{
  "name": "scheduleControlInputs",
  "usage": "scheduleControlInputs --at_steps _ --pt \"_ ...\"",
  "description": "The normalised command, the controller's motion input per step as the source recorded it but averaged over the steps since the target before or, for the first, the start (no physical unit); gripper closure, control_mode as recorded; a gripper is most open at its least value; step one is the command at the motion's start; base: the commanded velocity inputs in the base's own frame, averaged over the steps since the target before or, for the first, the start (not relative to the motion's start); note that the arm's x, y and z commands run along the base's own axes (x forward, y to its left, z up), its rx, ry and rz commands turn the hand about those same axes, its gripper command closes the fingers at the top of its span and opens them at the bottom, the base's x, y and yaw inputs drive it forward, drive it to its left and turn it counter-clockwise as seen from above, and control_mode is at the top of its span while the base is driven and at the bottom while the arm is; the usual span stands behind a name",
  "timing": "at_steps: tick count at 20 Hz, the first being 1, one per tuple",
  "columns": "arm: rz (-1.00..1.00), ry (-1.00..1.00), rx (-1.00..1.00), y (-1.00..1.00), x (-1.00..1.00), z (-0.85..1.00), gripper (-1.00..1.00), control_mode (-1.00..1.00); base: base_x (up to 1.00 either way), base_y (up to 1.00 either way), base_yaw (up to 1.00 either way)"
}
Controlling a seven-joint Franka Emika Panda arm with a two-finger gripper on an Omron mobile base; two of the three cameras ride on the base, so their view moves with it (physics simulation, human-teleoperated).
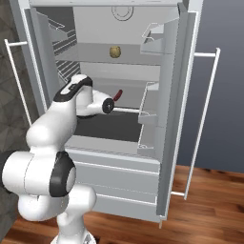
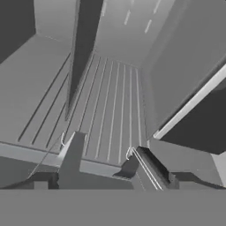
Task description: Retrieve the sausage and cheese from the fridge and place them on the cutting board on the counter.
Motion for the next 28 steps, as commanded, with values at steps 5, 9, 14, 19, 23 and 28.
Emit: scheduleControlInputs --at_steps 5,9,14,19,23,28 --pt "0.29 0.0 0.0 0.57 -0.04 0.0 -1.0 -1.0 0.0 0.0 0.0" --pt "0.31 -0.01 -0.01 0.59 -0.61 0.0 -1.0 -1.0 0.0 0.0 0.0" --pt "0.31 -0.17 -0.13 0.92 -0.9 0.0 -1.0 -1.0 0.0 0.0 0.0" --pt "0.18 -0.3 -0.18 0.98 -0.77 0.02 -1.0 -1.0 0.0 0.0 0.0" --pt "0.0 -0.08 -0.04 0.33 -0.08 0.07 -1.0 -1.0 0.0 0.0 0.0" --pt "0.0 0.0 0.0 -0.31 -0.14 0.02 -1.0 -1.0 0.0 0.0 0.0"
